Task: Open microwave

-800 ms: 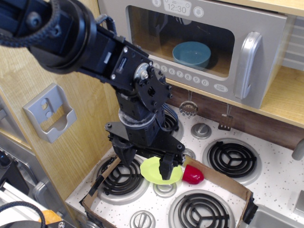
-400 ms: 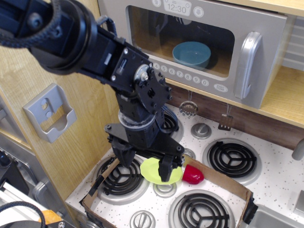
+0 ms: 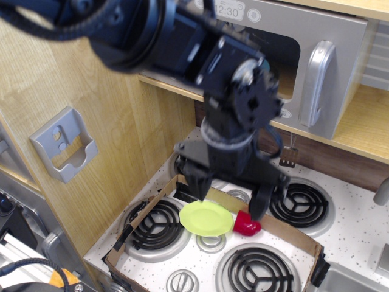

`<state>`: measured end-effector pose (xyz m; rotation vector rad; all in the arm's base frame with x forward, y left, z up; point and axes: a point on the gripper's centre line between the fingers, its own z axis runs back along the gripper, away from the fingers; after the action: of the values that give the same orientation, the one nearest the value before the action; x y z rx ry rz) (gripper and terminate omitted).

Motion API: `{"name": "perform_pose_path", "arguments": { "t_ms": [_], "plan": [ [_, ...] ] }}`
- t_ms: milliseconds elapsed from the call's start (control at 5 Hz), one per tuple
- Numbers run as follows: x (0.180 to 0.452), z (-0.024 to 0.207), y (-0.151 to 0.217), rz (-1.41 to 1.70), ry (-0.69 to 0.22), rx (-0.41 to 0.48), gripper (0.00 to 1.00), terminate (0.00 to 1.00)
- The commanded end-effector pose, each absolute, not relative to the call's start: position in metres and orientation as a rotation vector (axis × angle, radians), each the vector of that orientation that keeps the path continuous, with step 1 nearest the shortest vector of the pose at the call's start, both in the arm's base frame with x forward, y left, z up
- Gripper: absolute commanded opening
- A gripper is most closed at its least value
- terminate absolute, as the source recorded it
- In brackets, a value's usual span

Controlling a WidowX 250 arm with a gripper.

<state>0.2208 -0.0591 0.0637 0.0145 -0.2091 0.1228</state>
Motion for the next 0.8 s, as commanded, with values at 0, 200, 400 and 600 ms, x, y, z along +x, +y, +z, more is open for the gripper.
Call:
{"name": "perform_pose_path", "arguments": {
  "t_ms": [0,200,400,600],
  "plan": [
    [0.273,0.096,-0.082,0.081,-0.314,-0.008,1.00,0.00],
    [0.303,0.107,-0.086,0.041,-0.310,0.017,1.00,0.00],
    [0.325,0.112,-0.086,-0.001,-0.309,0.027,1.00,0.00],
    [0.332,0.105,-0.084,-0.020,-0.305,0.028,1.00,0.00]
  ]
}}
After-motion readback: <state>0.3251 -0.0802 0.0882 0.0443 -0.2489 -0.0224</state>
